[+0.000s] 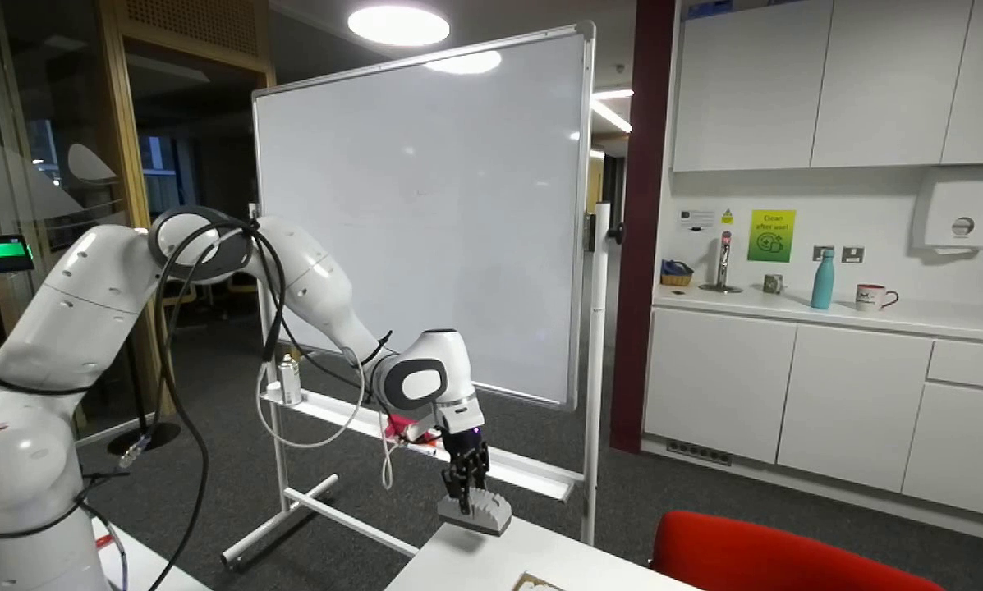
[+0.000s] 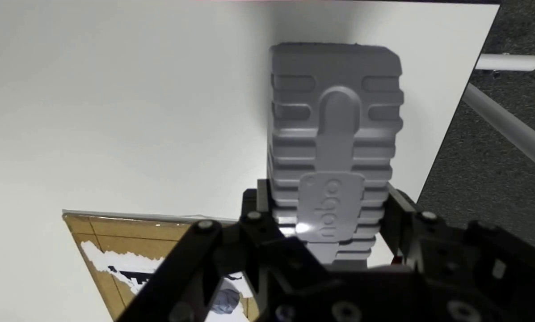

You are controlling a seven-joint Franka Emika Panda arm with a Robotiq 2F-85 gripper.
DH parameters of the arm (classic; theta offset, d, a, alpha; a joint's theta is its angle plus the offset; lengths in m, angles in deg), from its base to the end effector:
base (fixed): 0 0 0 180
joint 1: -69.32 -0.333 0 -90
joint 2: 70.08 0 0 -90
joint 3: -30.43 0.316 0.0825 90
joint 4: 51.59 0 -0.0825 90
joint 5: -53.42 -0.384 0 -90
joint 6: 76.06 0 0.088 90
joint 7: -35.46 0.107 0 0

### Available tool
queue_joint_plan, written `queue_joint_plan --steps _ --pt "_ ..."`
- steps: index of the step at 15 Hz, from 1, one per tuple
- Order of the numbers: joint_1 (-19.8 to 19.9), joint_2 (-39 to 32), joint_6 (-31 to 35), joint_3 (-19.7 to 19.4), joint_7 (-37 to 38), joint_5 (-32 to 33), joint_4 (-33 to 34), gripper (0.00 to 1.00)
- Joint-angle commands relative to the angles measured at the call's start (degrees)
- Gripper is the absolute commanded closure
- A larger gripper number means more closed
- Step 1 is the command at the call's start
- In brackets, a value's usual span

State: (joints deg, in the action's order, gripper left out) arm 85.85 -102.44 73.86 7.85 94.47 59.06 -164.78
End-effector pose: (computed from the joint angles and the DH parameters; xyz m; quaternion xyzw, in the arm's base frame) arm 0.4923 -0.3853 0.2100 0.7033 -0.6971 0.0762 0.1170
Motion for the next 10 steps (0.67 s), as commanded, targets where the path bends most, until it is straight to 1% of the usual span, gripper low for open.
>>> queue_joint_plan --steps 1,6,7,9,10 --pt "-0.79 -2.59 -2.12 -0.84 -0.88 -2.79 3.39 0.66" --pt "-0.77 -4.62 -3.17 -0.91 -1.36 -4.15 5.39 0.66" --pt "-0.92 -4.73 -3.46 -1.12 -1.46 -3.9 5.5 0.23" --pt "-0.9 -5.0 -4.07 -1.13 -1.46 -3.89 5.97 0.07" --pt "-0.83 -5.0 -4.41 -1.07 -1.56 -3.93 6.17 0.01"
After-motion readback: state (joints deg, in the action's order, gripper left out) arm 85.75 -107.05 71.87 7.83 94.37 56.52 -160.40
